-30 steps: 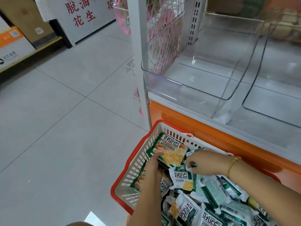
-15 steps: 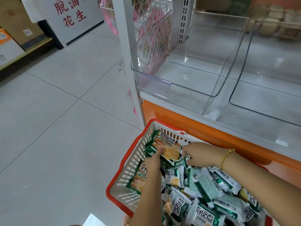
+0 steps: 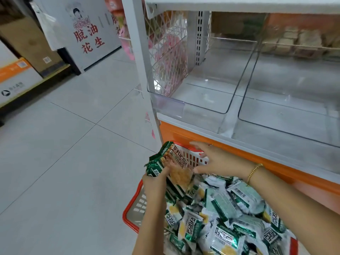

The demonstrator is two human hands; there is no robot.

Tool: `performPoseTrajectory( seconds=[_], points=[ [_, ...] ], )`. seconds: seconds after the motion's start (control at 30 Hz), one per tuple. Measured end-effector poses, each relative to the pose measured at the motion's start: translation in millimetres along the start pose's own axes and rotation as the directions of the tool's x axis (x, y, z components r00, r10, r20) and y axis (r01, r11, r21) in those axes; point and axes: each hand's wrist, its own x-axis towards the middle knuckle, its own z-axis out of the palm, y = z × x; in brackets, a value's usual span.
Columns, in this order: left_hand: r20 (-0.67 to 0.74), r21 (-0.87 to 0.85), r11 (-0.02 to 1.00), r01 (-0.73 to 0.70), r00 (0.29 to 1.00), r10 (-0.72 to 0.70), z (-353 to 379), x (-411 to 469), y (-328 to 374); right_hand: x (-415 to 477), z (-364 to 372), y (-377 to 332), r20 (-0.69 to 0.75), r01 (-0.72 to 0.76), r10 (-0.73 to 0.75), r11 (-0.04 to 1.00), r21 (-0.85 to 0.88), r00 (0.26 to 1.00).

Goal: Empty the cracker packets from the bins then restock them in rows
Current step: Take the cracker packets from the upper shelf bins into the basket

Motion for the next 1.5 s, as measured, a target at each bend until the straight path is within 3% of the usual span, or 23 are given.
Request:
performPoseTrajectory(
  seconds=[0.1,0.2,0.37,0.53,0.83,0.97,1.07,1.33,1.5],
  points=[
    [0.186,-0.065,0.997,0.052,0.982,-0.039,-25.3,-10.5,25.4,-3.6,-9.8,-5.1,0.053,-0.067,0.056,0.968,0.241,0.997],
    [0.398,-0.092,0.988,0.126,0.914,-0.08,-37.4,-29.5,44.5,-16.4,-23.2,-13.4,0.198,-0.152,0.07,0.885,0.44,0.978],
    [0.542,-0.112,0.977,0.179,0.836,-0.091,-35.7,-46.6,48.6,-36.3,-47.0,-19.8,0.353,-0.212,0.021,0.832,0.512,0.935],
    [0.583,-0.274,0.948,0.164,0.812,0.028,-29.9,-55.4,41.4,-35.7,-49.0,-8.7,0.314,-0.234,0.038,0.749,0.62,0.949],
    [0.705,-0.25,0.951,0.18,0.707,0.052,-38.3,-62.7,42.6,-53.9,-61.9,16.2,0.22,-0.154,-0.036,0.603,0.783,0.975],
    [0.638,-0.29,0.936,0.198,0.769,0.035,-44.9,-56.9,45.2,-69.1,-84.0,22.2,0.106,-0.065,-0.058,0.482,0.874,0.993],
    [0.662,-0.365,0.9,0.237,0.746,0.072,-49.4,-53.1,45.2,-76.8,-92.6,24.0,0.0,0.015,-0.039,0.396,0.918,0.999],
    [0.688,-0.432,0.861,0.269,0.715,0.122,-34.6,-78.8,49.8,-76.8,-79.5,-0.7,0.107,-0.034,-0.129,0.473,0.88,0.986],
    [0.685,-0.367,0.908,0.202,0.719,0.117,-28.2,-88.1,51.8,-71.4,-64.1,-17.5,0.052,-0.041,0.003,0.66,0.75,0.999]
  ],
)
